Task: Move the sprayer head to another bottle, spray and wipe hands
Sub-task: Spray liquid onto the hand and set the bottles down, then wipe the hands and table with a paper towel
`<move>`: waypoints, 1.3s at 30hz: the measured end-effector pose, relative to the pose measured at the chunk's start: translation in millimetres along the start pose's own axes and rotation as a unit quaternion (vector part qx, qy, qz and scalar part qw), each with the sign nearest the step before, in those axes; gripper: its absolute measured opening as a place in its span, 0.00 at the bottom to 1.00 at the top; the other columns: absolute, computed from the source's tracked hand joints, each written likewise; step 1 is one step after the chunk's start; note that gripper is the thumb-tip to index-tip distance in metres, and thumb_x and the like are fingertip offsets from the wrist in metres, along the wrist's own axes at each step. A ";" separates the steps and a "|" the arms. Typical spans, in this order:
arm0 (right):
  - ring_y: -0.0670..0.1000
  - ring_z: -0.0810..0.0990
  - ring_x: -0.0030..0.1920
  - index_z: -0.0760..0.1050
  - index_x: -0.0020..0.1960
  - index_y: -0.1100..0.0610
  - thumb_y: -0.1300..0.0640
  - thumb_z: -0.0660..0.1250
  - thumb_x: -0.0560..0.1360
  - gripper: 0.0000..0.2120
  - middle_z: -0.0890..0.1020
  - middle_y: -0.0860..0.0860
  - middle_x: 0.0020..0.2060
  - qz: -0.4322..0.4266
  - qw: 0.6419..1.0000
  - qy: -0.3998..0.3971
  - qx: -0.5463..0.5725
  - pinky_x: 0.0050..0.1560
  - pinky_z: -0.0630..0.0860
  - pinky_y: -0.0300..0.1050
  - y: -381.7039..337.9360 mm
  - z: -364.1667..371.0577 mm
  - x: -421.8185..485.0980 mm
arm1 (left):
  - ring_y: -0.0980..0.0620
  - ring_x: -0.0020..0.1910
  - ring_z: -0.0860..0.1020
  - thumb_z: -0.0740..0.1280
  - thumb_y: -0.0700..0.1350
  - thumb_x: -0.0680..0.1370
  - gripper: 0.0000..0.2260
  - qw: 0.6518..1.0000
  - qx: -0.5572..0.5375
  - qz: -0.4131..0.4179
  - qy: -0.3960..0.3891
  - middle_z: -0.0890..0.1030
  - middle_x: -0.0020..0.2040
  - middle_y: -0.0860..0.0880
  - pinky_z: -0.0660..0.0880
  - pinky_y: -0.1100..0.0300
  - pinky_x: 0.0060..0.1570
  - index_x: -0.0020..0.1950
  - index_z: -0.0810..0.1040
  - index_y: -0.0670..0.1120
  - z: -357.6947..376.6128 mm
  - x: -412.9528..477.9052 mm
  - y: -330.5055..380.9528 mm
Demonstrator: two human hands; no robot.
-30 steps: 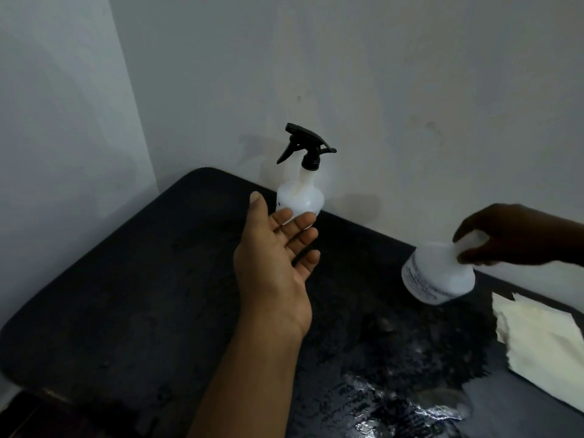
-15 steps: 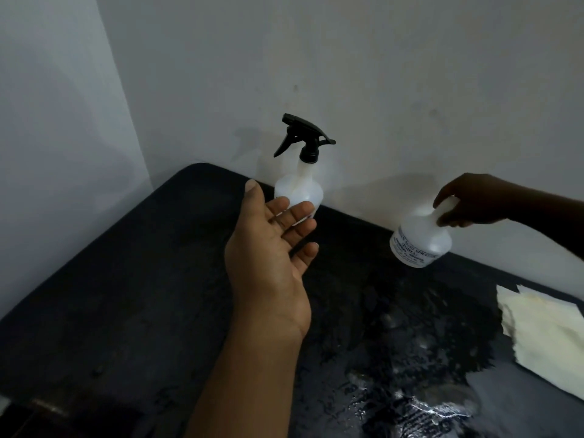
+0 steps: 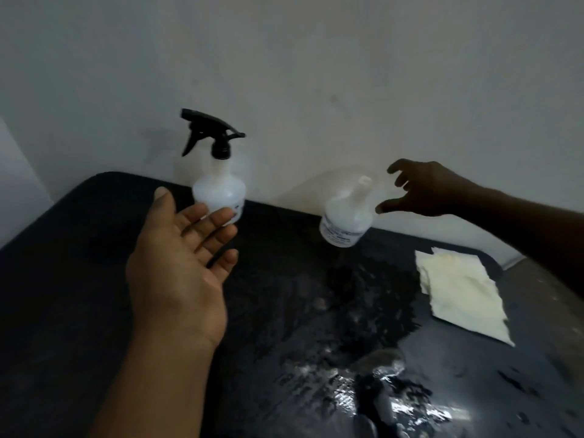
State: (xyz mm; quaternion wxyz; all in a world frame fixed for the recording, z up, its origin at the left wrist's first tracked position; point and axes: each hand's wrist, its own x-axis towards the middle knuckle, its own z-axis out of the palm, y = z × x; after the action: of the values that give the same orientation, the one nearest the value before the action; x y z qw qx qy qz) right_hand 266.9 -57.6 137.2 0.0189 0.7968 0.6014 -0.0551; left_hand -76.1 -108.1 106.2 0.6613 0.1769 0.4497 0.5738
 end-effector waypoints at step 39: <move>0.42 0.82 0.52 0.78 0.62 0.47 0.42 0.62 0.77 0.17 0.83 0.44 0.56 0.035 0.970 0.070 0.231 0.54 0.78 0.39 -42.0 139.7 -211.7 | 0.59 0.30 0.82 0.62 0.57 0.78 0.12 0.981 0.188 0.046 -0.005 0.86 0.34 0.54 0.73 0.60 0.31 0.41 0.78 0.51 5.3 17.8 -8.3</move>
State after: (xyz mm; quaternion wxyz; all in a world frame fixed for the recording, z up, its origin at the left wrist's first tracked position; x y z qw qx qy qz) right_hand 160.2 -261.9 23.3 -0.2059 0.8017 0.5443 -0.1364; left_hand -68.0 -92.5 95.9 0.5914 0.3210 0.5378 0.5079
